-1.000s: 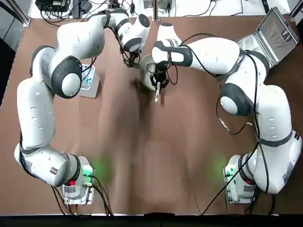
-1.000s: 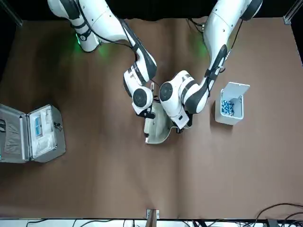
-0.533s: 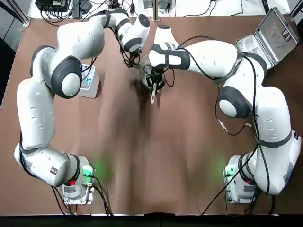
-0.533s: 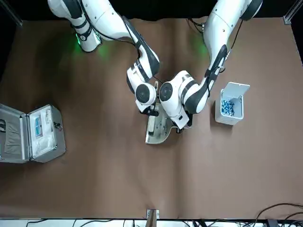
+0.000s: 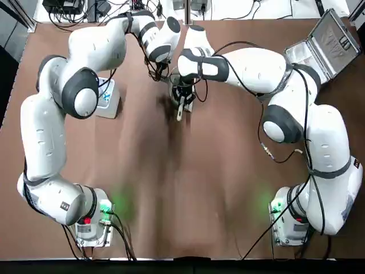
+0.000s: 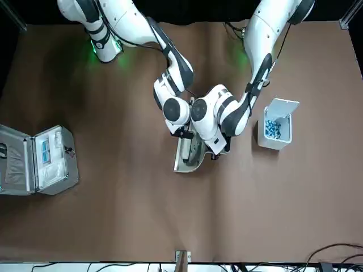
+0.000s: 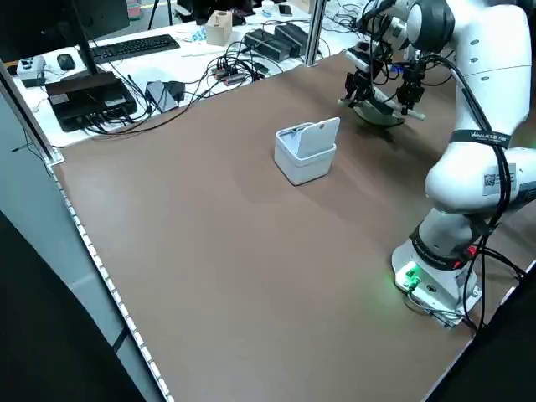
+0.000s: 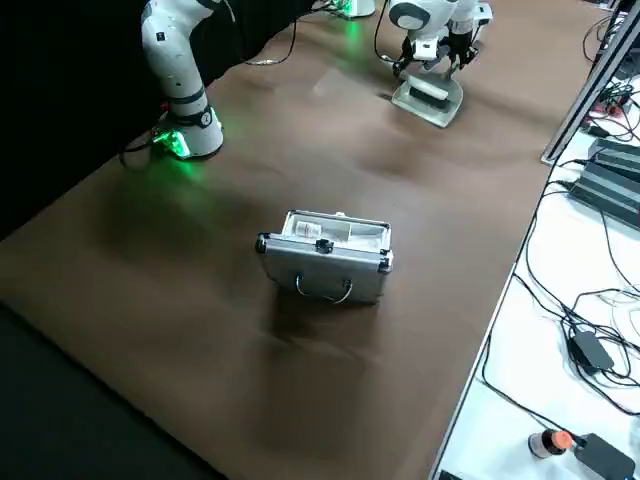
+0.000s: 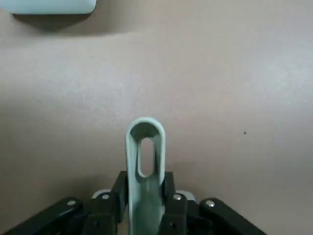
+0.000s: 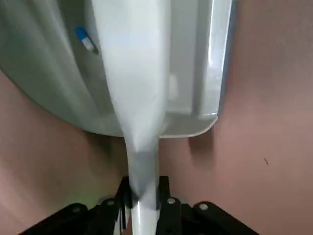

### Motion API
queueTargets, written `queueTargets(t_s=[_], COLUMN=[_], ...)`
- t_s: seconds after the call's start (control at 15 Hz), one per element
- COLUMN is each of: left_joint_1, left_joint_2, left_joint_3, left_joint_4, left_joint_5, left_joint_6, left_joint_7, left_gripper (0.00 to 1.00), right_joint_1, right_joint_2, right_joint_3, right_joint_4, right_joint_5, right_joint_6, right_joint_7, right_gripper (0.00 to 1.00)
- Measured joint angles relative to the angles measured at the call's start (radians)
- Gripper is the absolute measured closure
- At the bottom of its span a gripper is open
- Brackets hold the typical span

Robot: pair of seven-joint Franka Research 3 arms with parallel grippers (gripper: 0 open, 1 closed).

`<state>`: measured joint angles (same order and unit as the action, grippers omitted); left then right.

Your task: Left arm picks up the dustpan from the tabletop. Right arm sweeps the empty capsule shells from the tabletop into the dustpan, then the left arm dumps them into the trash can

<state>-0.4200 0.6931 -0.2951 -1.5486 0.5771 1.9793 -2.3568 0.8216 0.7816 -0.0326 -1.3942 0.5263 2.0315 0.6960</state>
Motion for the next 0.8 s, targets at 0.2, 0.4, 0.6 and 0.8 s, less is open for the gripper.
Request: queueTargets(t_s=[0.2, 0.4, 0.6, 0.8], left_joint_1=[0.001, 0.004, 0.007, 0.015], left_joint_2=[0.000, 0.000, 0.000, 0.000], left_joint_3=[0.000, 0.001, 0.001, 0.001], left_joint_4=[0.002, 0.003, 0.003, 0.005], left_joint_5=[0.000, 0.000, 0.000, -0.013], left_joint_6=[0.000, 0.000, 0.000, 0.000], left_joint_7=[0.000, 0.000, 0.000, 0.002], left_gripper=[0.67, 0.67, 0.67, 0.67], right_joint_1=[-0.019, -0.049, -0.074, -0.089], right_joint_2=[0.000, 0.000, -0.001, -0.008], right_joint_3=[-0.003, -0.004, -0.004, -0.004], right_joint_4=[0.015, 0.037, 0.051, 0.056], right_joint_5=[0.001, 0.001, 0.003, 0.004], right_joint_6=[-0.056, -0.090, -0.133, -0.150], right_joint_7=[-0.001, -0.006, -0.026, -0.036], right_gripper=[0.74, 0.74, 0.74, 0.74])
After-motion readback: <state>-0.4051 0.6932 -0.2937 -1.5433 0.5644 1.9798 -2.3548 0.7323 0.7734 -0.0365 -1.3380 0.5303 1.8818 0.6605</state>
